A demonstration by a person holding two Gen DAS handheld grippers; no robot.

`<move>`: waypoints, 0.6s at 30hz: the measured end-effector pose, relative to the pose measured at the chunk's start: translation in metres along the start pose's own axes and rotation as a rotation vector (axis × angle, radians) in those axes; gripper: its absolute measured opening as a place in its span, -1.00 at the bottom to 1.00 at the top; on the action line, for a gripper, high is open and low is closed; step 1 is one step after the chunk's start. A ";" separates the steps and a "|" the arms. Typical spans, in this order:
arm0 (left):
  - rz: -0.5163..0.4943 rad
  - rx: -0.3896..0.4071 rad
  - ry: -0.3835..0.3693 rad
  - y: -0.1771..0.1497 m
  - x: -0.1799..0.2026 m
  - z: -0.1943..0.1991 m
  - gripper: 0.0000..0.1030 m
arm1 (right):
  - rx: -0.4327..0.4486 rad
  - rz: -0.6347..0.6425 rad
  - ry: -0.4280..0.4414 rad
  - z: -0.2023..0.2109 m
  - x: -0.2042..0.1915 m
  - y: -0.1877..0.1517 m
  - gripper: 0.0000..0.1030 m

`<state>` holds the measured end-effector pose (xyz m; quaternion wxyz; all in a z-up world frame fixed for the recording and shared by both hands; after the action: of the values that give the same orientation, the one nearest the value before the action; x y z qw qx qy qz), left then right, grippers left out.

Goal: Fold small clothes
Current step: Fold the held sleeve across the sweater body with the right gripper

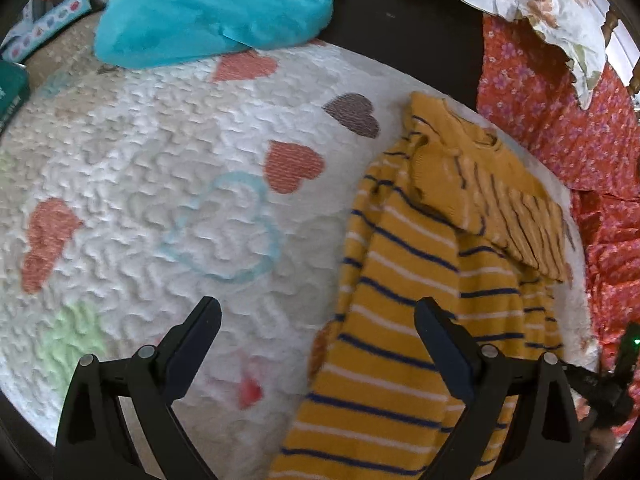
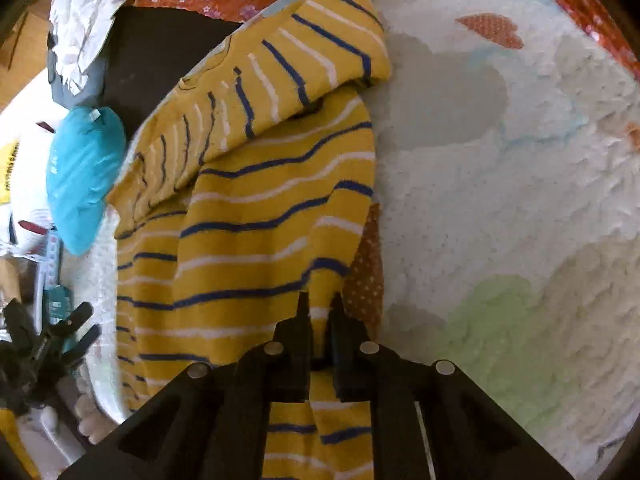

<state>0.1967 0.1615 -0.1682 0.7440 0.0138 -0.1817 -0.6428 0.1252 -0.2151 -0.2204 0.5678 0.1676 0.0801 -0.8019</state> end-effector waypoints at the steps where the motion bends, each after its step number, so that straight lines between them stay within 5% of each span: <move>1: 0.005 0.004 0.000 0.001 -0.003 0.002 0.88 | 0.020 -0.028 -0.086 0.006 0.017 0.001 -0.88; 9: 0.099 0.011 -0.041 0.011 -0.029 0.012 0.88 | 0.068 -0.192 -0.290 0.035 0.088 -0.004 -0.94; 12: 0.085 0.025 -0.020 0.011 -0.026 0.015 0.88 | 0.080 -0.191 -0.135 0.044 0.076 -0.012 -0.80; 14: 0.073 0.026 -0.020 0.012 -0.024 0.016 0.88 | 0.052 -0.166 -0.062 0.042 0.061 -0.027 -0.05; 15: 0.073 0.025 -0.022 0.011 -0.023 0.016 0.88 | 0.034 -0.139 -0.049 0.038 0.053 -0.039 0.13; 16: 0.076 0.025 -0.021 0.011 -0.023 0.016 0.88 | 0.014 -0.107 -0.049 0.031 0.046 -0.051 0.25; 18: 0.082 0.030 -0.005 0.011 -0.025 0.017 0.88 | -0.036 -0.047 -0.064 0.015 0.032 -0.069 0.14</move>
<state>0.1993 0.1911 -0.1560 0.7690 0.0161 -0.1935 -0.6090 0.0487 -0.2246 -0.2224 0.5542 0.1299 0.0803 -0.8183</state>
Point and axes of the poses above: each gripper's, at about its wrist camera, not at the fingertips, and z roughly against the way its jaws point, x to its right, y to its top, the point moved 9 cm from there along -z, roughly the way its jaws point, and after that the axes turned 13 degrees about -x, right-handed, at the moved point
